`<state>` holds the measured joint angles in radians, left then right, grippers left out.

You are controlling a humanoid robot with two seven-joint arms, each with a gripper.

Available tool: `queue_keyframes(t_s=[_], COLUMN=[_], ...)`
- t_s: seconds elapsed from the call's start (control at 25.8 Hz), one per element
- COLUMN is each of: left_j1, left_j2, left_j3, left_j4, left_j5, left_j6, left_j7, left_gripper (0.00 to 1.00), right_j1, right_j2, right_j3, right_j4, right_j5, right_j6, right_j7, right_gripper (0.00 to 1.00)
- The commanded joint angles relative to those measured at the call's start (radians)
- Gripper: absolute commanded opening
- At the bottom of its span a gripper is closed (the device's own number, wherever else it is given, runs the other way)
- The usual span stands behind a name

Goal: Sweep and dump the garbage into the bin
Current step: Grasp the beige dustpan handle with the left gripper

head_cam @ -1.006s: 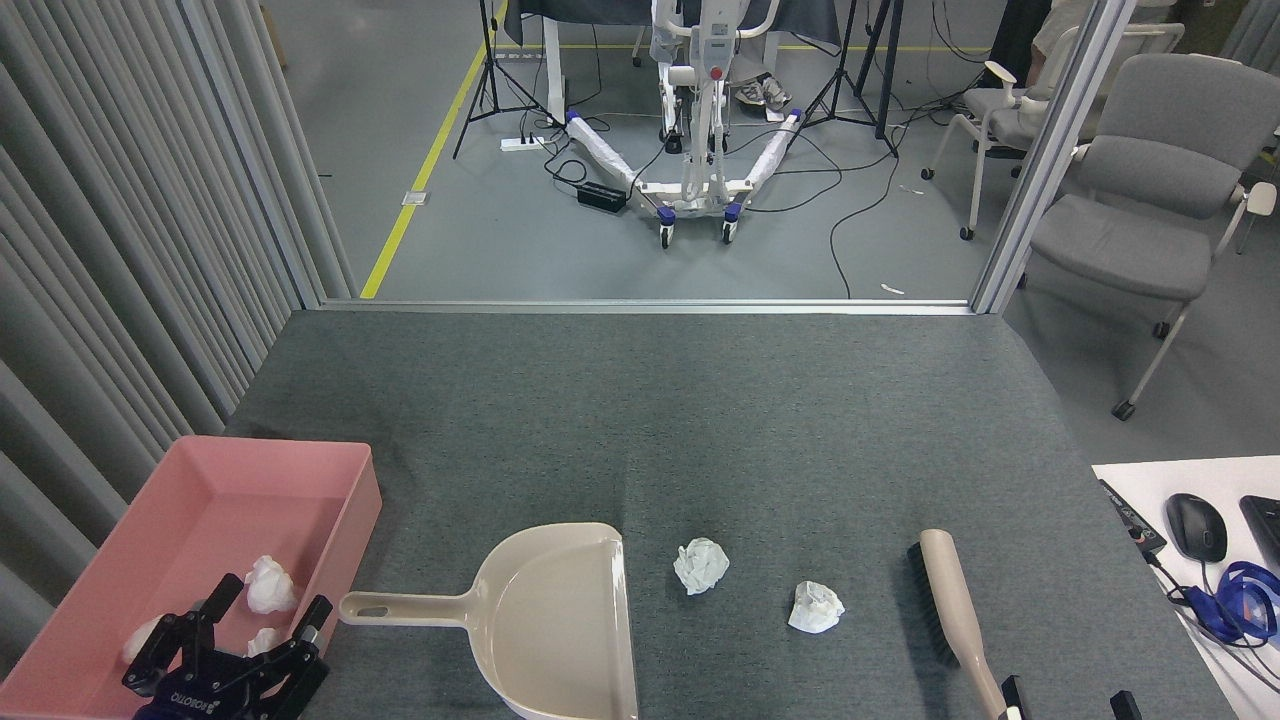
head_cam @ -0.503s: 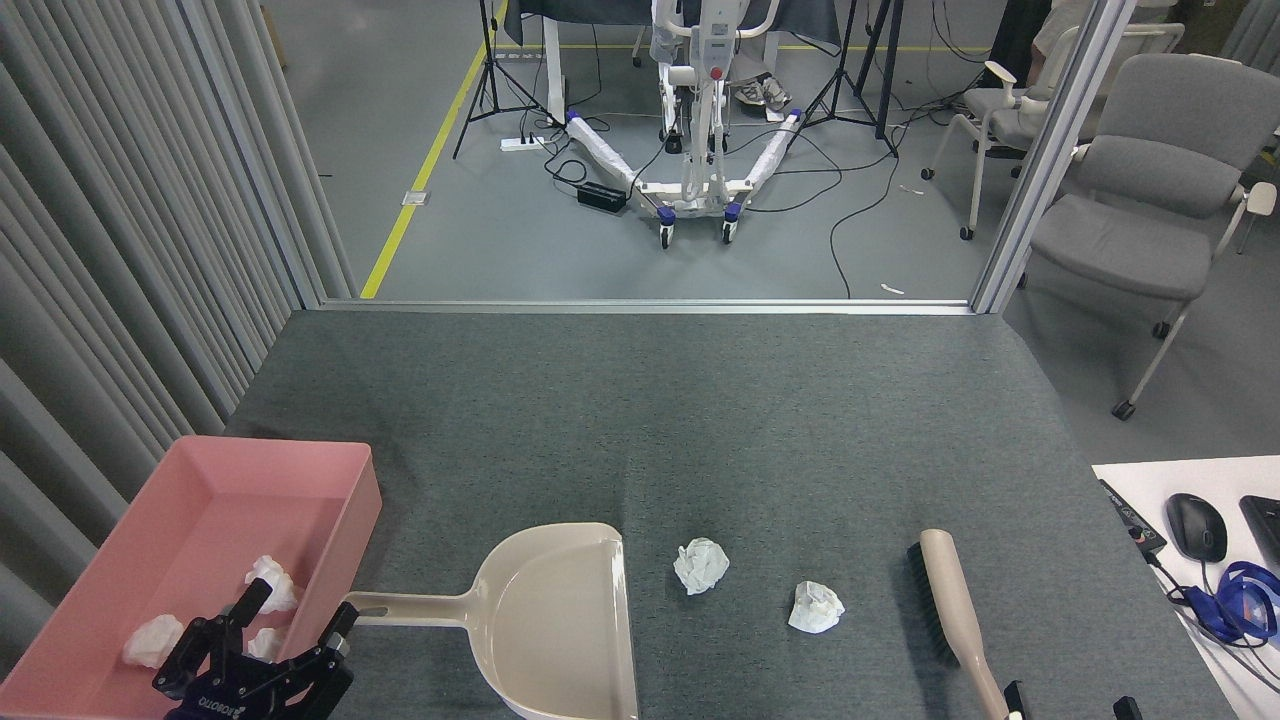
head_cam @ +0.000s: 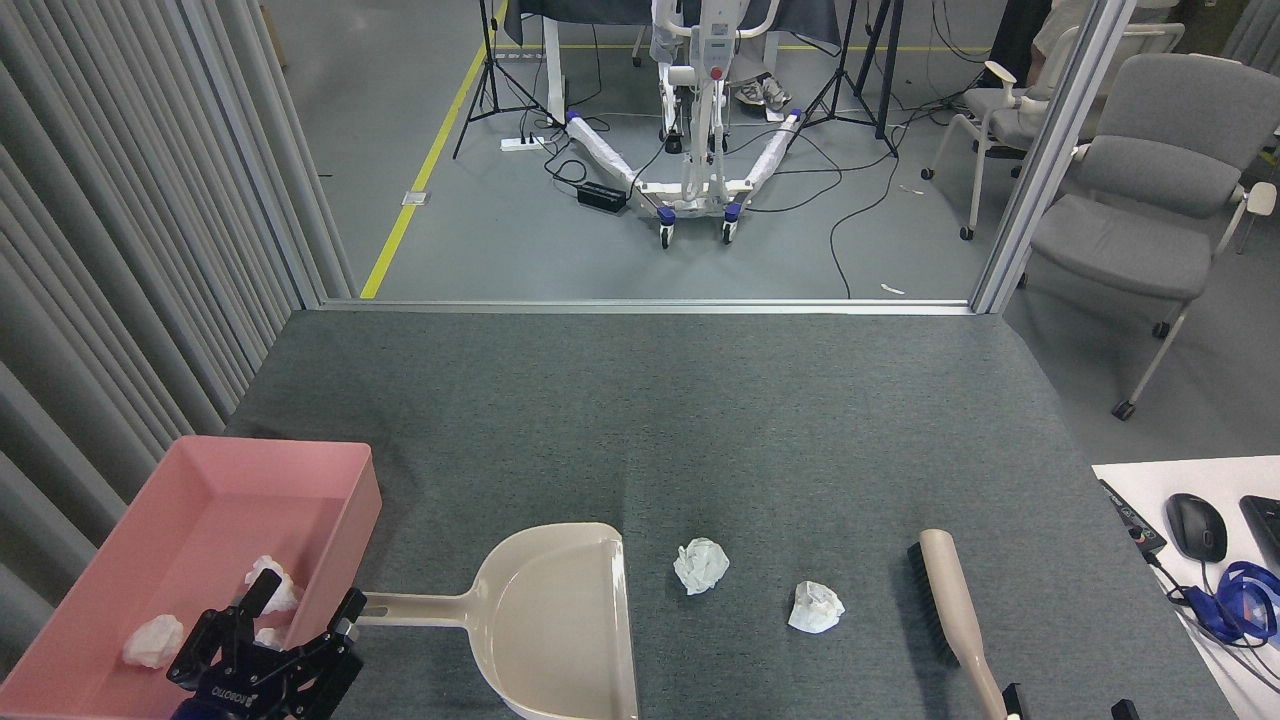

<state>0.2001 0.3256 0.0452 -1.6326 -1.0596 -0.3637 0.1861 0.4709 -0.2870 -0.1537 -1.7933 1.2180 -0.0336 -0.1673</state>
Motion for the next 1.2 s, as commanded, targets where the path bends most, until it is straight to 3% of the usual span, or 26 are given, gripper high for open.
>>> queue_keyframes(t_s=[0.0,1.16], left_j1=[-0.001,-0.016], left_j2=[-0.002,-0.031], left_j3=[0.001,0.001], left_j4=[0.002,0.002], left_j5=[0.001,-0.077], left_j6=[-0.001,0.000], left_j7=[-0.005,-0.007], left_gripper=[0.99,0.99], right_j1=[0.000,-0.002], right_j2=[0.002,0.026], right_j3=[0.000,0.006], right_j4=[0.000,0.000], right_j5=[0.000,0.000], right_j6=[-0.002,0.000], right_j7=[-0.004,-0.004], right_gripper=[0.98,0.98])
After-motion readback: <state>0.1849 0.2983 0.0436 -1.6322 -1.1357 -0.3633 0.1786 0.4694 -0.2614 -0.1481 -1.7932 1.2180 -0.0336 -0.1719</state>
